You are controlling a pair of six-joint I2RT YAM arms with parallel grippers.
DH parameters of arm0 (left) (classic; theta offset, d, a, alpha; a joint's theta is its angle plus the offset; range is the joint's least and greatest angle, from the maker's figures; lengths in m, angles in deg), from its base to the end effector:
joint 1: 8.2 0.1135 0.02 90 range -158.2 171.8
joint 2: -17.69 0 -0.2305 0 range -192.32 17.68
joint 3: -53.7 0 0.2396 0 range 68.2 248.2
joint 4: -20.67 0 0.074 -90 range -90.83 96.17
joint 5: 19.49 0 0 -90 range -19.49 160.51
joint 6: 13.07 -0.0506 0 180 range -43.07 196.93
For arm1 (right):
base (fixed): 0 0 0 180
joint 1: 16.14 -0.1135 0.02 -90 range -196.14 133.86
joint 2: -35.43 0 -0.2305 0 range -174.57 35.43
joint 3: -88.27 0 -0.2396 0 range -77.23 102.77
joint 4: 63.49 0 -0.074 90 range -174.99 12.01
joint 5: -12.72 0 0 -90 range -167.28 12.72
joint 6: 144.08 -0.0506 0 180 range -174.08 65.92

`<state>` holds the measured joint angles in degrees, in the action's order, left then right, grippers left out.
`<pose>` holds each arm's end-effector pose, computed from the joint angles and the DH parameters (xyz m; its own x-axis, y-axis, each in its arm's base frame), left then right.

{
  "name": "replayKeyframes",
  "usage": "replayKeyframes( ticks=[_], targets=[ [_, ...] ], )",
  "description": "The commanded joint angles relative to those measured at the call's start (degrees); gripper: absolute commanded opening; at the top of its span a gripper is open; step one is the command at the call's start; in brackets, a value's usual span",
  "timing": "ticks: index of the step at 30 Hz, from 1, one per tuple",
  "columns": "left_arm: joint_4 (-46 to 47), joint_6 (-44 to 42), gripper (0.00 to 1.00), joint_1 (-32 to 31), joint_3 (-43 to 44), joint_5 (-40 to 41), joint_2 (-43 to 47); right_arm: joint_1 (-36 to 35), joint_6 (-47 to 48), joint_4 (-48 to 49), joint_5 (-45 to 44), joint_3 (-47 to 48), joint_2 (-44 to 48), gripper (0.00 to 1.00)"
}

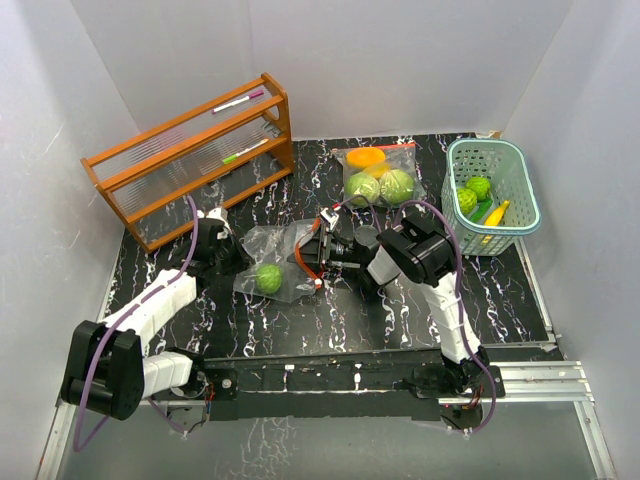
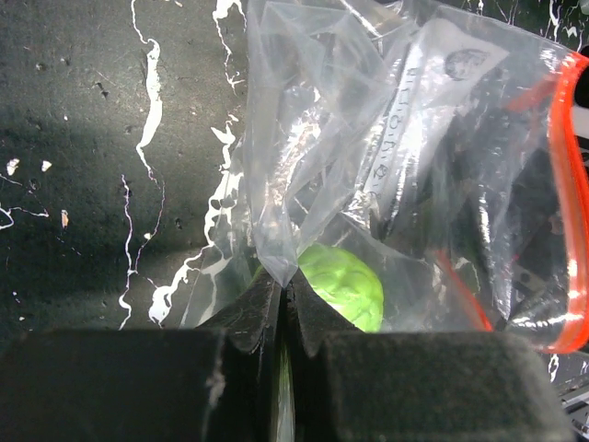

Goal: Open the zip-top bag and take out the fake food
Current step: Adjust the zipper food storage bag at the center of the board.

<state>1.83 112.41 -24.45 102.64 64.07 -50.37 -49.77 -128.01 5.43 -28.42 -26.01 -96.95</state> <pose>0.2463 -0.0777 0.1724 -0.6916 -0.3992 -0.6020 -0.0472 0.8566 -0.5138 0.2932 0.2408 0.0680 -0.9431 0.1319 -0.3051 -0.3059 0.0153 0.9520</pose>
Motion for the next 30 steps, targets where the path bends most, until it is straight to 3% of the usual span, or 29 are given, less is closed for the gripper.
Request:
replayKeyframes(
  ticks=[1,4,8,13,20,25,30],
  targets=[
    [-0.3,-0.9,0.0,-0.1,0.9,0.1,0.2,-0.2,1.4,20.8,2.1,-0.9,0.0,0.89],
    [-0.3,-1.0,0.0,-0.1,1.0,0.0,0.1,-0.3,1.5,20.9,2.0,-1.0,0.2,0.98],
    [-0.4,-0.9,0.0,-0.2,0.9,-0.1,0.2,-0.2,2.7,19.6,1.6,-1.7,-0.3,0.97],
    [-1.2,-0.9,0.0,-0.1,1.8,0.1,1.3,-0.2,8.3,12.9,1.2,-3.2,0.6,0.77],
    [-3.7,-0.5,0.0,-0.2,7.2,-0.7,3.9,-0.3,22.7,-4.3,-1.0,-4.7,5.6,0.6],
    [-6.1,-0.3,0.0,-0.1,13.1,-2.5,5.0,-0.4,31.7,-16.0,-4.1,-4.6,8.2,0.37],
    [-5.0,3.0,0.0,-0.3,15.8,-9.7,8.0,-0.5,34.3,-18.4,-5.7,-4.7,9.3,0.32]
  ],
)
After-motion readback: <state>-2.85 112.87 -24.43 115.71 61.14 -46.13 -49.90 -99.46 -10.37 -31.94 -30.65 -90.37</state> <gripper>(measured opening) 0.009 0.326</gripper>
